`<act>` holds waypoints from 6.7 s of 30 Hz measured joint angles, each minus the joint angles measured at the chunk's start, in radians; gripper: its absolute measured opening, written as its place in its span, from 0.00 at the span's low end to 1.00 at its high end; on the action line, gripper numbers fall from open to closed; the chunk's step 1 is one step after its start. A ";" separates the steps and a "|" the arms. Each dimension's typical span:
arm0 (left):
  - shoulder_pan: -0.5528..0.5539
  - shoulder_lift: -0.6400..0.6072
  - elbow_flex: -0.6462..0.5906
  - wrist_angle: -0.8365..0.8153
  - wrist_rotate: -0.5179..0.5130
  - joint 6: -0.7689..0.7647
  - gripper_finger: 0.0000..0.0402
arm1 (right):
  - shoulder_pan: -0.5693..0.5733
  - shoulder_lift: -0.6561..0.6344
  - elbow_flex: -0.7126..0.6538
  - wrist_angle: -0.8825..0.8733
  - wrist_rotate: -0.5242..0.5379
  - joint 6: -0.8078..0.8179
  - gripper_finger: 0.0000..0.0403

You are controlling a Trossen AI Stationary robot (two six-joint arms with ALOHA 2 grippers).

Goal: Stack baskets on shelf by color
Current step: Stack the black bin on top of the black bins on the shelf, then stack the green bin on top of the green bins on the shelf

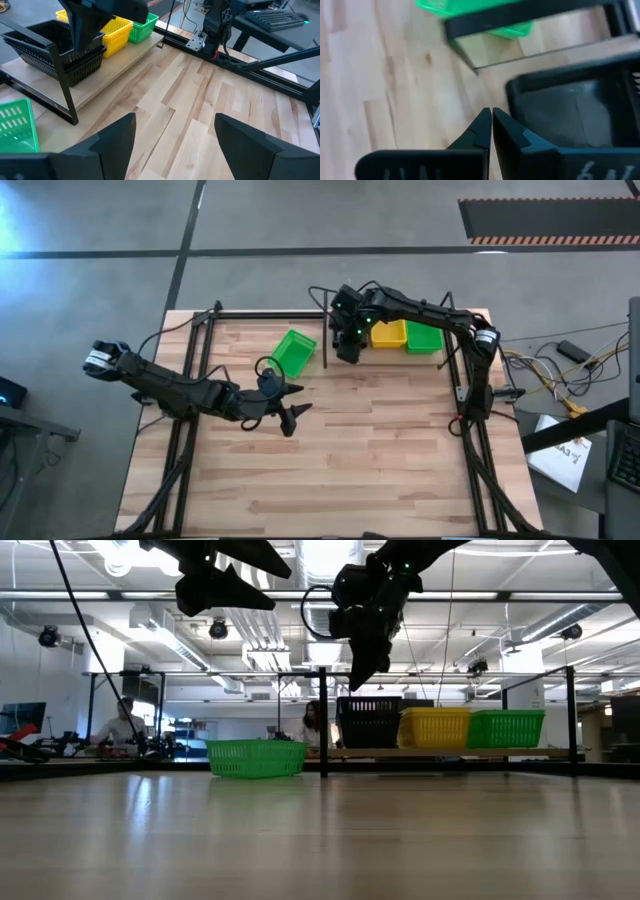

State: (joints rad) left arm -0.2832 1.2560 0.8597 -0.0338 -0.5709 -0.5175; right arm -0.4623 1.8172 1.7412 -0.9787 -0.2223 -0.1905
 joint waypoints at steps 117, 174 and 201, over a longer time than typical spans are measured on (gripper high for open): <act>0.710 0.406 0.193 -0.475 0.490 0.970 0.01 | 0.923 -0.651 -0.509 0.228 0.739 1.165 0.02; 0.066 0.545 0.614 -0.411 0.592 0.891 0.00 | 0.428 -0.286 -0.437 0.048 0.038 0.872 0.35; 0.114 0.415 0.620 -0.496 0.301 0.571 0.56 | 0.037 -0.432 -0.438 -0.273 0.120 0.082 0.02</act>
State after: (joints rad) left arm -0.1692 1.6706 1.4800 -0.5300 -0.2701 0.0539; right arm -0.4249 1.3857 1.3033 -1.2514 -0.1026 -0.1086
